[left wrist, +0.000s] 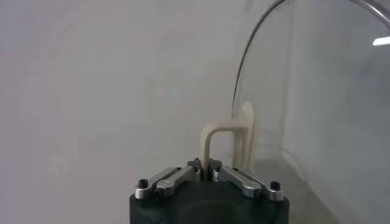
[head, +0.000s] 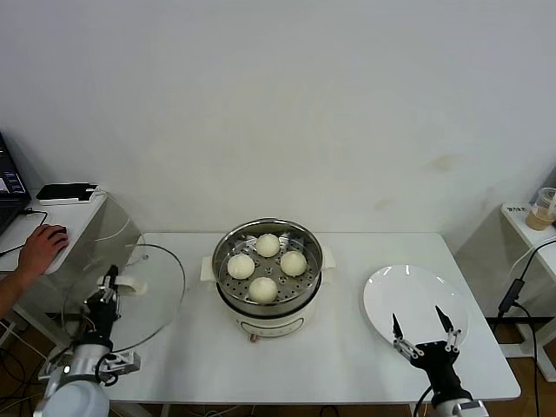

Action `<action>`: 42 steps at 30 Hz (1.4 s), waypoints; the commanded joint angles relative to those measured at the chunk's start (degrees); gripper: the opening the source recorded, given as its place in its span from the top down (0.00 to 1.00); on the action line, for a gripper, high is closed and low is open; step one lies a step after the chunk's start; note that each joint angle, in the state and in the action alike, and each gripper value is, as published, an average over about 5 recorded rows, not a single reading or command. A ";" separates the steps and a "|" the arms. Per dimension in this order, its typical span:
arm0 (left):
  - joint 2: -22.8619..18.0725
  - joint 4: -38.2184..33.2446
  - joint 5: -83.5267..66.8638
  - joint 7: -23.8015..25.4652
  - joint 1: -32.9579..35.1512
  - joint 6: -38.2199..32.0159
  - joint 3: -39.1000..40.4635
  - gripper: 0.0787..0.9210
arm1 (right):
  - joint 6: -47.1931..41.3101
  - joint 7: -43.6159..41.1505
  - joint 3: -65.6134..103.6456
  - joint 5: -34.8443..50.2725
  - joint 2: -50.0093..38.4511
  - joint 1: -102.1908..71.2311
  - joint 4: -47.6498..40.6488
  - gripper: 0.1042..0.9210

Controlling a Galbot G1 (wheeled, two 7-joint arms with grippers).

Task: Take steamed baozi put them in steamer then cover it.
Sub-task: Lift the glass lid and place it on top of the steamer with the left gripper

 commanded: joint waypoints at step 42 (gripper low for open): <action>-12.28 2.64 23.49 26.31 -32.16 23.30 41.10 0.93 | -6.18 2.79 -7.62 -13.00 1.75 4.20 -2.97 0.12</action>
